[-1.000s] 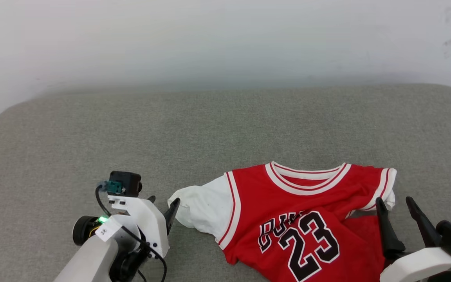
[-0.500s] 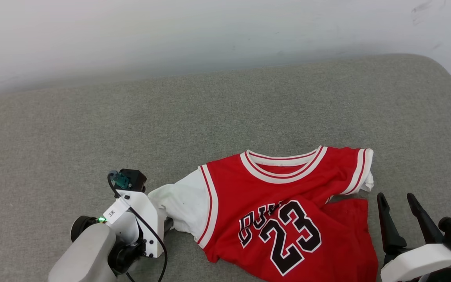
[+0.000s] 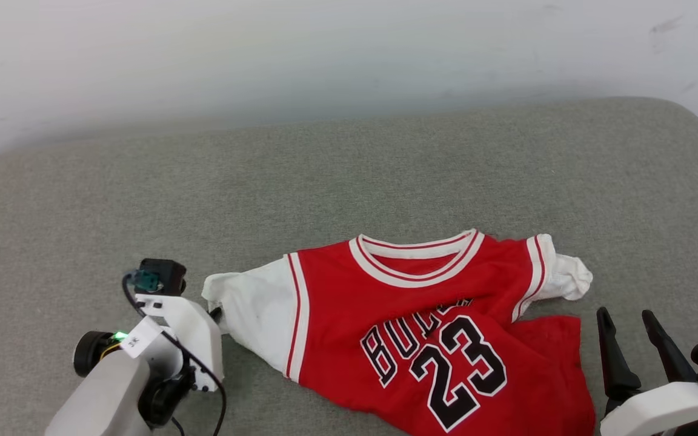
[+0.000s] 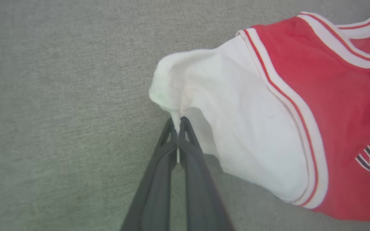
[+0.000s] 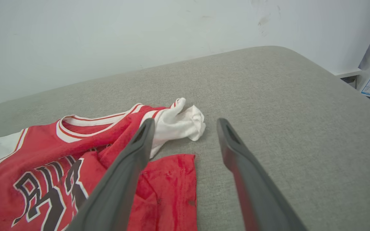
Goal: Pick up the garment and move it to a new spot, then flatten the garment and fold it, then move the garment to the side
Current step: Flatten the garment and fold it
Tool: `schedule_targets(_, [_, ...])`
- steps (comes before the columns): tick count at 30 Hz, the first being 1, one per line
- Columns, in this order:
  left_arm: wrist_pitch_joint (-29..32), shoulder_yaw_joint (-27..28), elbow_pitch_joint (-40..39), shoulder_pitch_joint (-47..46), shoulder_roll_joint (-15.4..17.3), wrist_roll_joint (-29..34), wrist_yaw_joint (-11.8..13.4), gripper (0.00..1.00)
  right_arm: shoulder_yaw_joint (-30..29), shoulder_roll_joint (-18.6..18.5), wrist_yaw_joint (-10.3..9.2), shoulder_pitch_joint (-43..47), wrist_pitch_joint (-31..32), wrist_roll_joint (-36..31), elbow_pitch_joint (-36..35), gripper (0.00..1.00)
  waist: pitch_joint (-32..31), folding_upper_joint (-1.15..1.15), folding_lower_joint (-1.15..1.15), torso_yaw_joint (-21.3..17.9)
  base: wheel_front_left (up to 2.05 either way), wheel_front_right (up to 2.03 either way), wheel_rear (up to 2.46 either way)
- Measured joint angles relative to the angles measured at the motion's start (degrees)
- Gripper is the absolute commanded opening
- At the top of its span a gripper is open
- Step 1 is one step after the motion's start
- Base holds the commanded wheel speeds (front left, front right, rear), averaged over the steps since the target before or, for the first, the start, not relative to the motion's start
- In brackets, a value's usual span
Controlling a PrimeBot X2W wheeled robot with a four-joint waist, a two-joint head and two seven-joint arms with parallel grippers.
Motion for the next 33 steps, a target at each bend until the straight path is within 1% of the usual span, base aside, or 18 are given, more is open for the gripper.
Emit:
schedule_targets(5, [-1.7,2.7,-3.4,3.7,3.0,-1.1,2.4,0.00,-0.7,0.0,0.00,0.5,0.0,0.0,0.4,1.00,-0.6,0.00,0.00,2.1,0.00,0.00,0.00])
schedule_targets(8, [-1.9,4.0,-5.7,7.0,4.1,-2.2,3.8,0.00,-1.0,0.0,0.00,0.5,0.2,0.4,0.7,1.00,-0.8,0.00,0.00,3.4,0.00,0.00,0.00])
schedule_targets(10, [-2.2,5.0,-7.3,9.6,4.3,-3.3,4.7,0.00,-1.1,0.0,0.00,0.5,0.3,0.4,0.9,1.00,-0.8,0.00,0.00,4.1,0.00,0.00,0.00])
schedule_targets(15, [-3.1,5.5,-10.3,14.8,4.2,-4.9,5.6,0.00,-1.3,0.0,0.00,0.4,0.7,0.4,1.6,1.00,-0.9,0.00,0.00,5.2,0.00,0.00,0.00])
schedule_targets(16, [-3.7,5.6,-10.9,15.4,4.0,-5.1,5.6,0.11,-1.3,0.0,0.00,0.3,0.7,0.4,1.7,1.00,-1.0,0.00,0.00,5.4,0.00,0.00,0.00])
schedule_targets(18, [-3.8,5.3,-11.9,15.8,3.5,-5.1,5.7,1.00,-1.4,0.0,0.00,0.0,0.8,0.4,1.9,1.00,-1.1,0.00,0.00,5.6,0.00,0.00,0.00])
schedule_targets(20, [-5.6,5.5,-13.2,16.1,3.1,-4.9,6.2,1.00,-1.5,0.0,0.00,-0.2,1.1,0.4,2.1,1.00,-1.3,0.00,0.00,5.8,0.00,0.00,0.00])
schedule_targets(25, [-10.4,6.1,-16.4,16.5,3.2,-2.5,7.8,1.00,-2.2,0.0,0.00,-1.0,1.8,-0.7,2.4,1.00,-1.9,0.00,0.00,6.2,0.00,0.00,0.00])
schedule_targets(31, [-19.0,7.1,-20.8,16.8,3.3,1.6,10.1,1.00,-3.2,0.0,0.00,-2.6,3.8,-1.8,2.5,1.00,-2.3,0.00,0.00,6.7,0.00,0.00,0.00])
schedule_targets(33, [-21.9,7.3,-22.2,16.8,3.3,2.8,10.5,1.00,-3.1,0.0,0.00,-3.6,5.6,-2.3,3.1,1.00,-2.3,0.00,0.00,6.9,0.00,0.00,0.00])
